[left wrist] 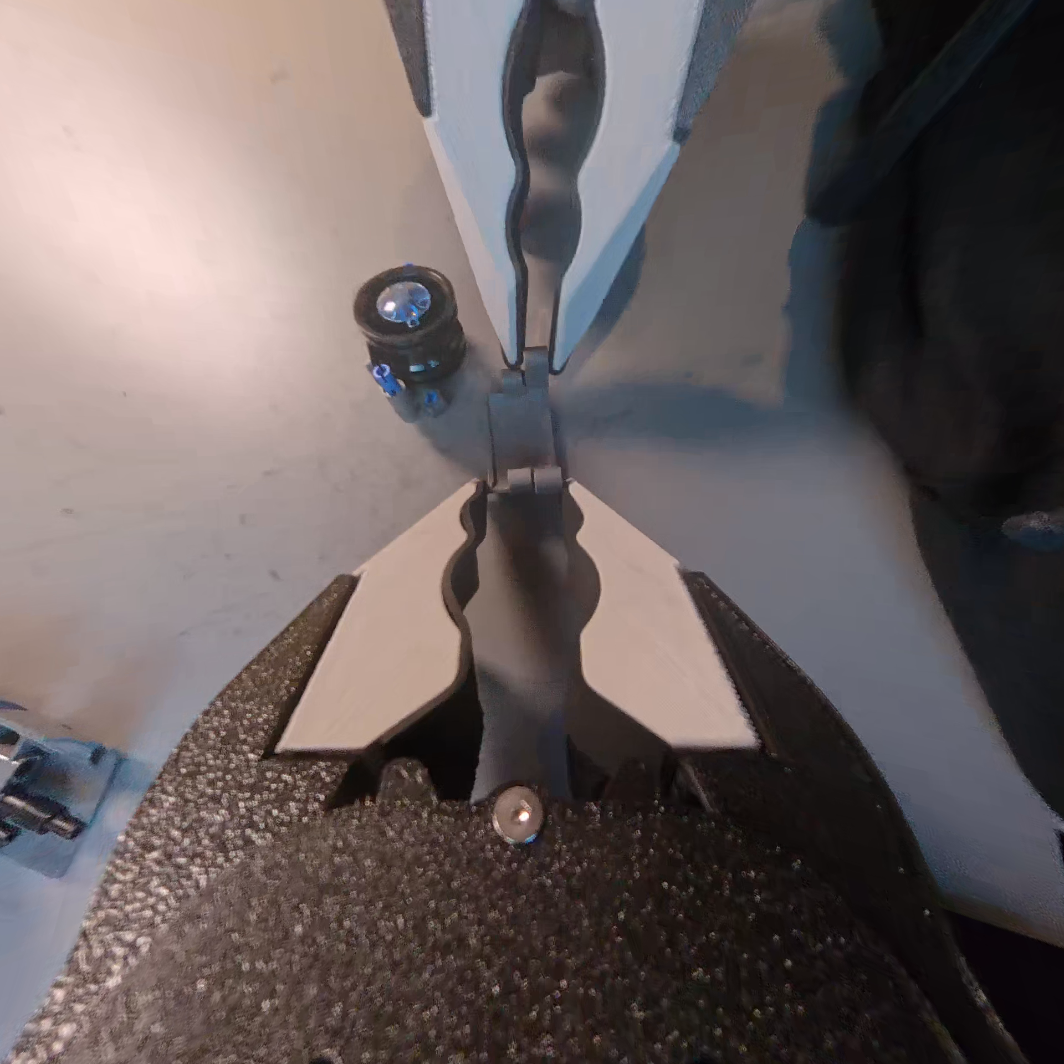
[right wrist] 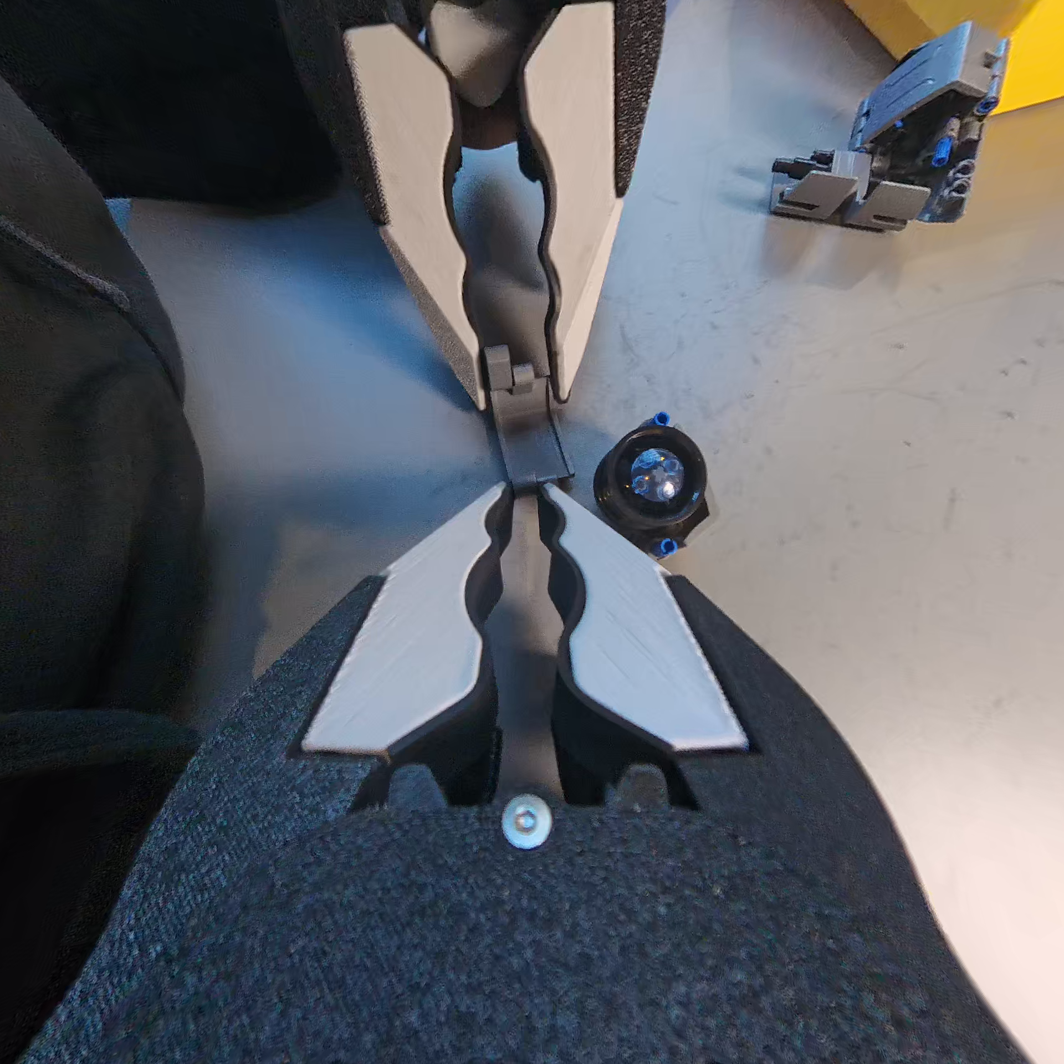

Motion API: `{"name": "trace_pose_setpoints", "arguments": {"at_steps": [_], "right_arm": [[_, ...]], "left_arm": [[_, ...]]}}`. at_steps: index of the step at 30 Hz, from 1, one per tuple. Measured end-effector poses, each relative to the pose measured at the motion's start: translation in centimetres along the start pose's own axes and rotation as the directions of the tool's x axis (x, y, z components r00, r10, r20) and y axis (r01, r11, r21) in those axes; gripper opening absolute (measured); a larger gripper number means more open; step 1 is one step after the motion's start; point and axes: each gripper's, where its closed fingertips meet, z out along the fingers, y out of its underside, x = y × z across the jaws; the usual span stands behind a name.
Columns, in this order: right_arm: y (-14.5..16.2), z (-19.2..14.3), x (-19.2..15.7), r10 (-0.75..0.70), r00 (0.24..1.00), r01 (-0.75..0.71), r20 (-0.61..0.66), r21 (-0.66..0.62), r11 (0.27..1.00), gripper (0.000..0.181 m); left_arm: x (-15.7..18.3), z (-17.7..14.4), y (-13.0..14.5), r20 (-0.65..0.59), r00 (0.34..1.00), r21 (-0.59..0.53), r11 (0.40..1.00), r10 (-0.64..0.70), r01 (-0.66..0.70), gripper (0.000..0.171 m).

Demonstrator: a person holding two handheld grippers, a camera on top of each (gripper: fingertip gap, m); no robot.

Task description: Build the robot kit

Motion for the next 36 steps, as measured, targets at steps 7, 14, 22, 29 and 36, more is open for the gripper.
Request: {"name": "trace_pose_setpoints", "arguments": {"at_steps": [7, 14, 22, 29, 36], "right_arm": [[-3.9, -4.8, -0.3, 0.010, 0.999, -0.025, 0.052, 0.276, 0.961, 0.023], [-4.5, -6.2, 1.1, -0.145, 0.949, 0.231, -0.280, 0.303, 0.925, 0.043], [-3.9, -6.2, 1.8, -0.115, 0.970, 0.180, -0.213, 0.316, 0.932, 0.020], [-2.2, -5.3, 2.3, 0.118, 0.993, -0.117, 0.015, 0.312, 0.943, 0.015], [-1.2, -4.5, 2.0, 0.140, 0.979, -0.174, 0.150, 0.239, 0.955, 0.013]], "left_arm": [[0.6, -2.9, -5.2, -0.412, 0.820, 0.294, 0.794, -0.397, 0.532, 0.024], [0.7, -3.3, -7.6, -0.708, 0.499, 0.176, 0.560, -0.500, 0.810, 0.024], [-0.4, -2.6, -7.8, -0.680, 0.504, 0.156, 0.566, -0.532, 0.809, 0.025], [-1.3, -3.4, -7.1, -0.358, 0.844, 0.316, 0.799, -0.399, 0.512, 0.022], [-3.7, -2.4, -4.2, -0.091, 0.959, 0.265, 0.921, -0.270, 0.284, 0.035]]}}
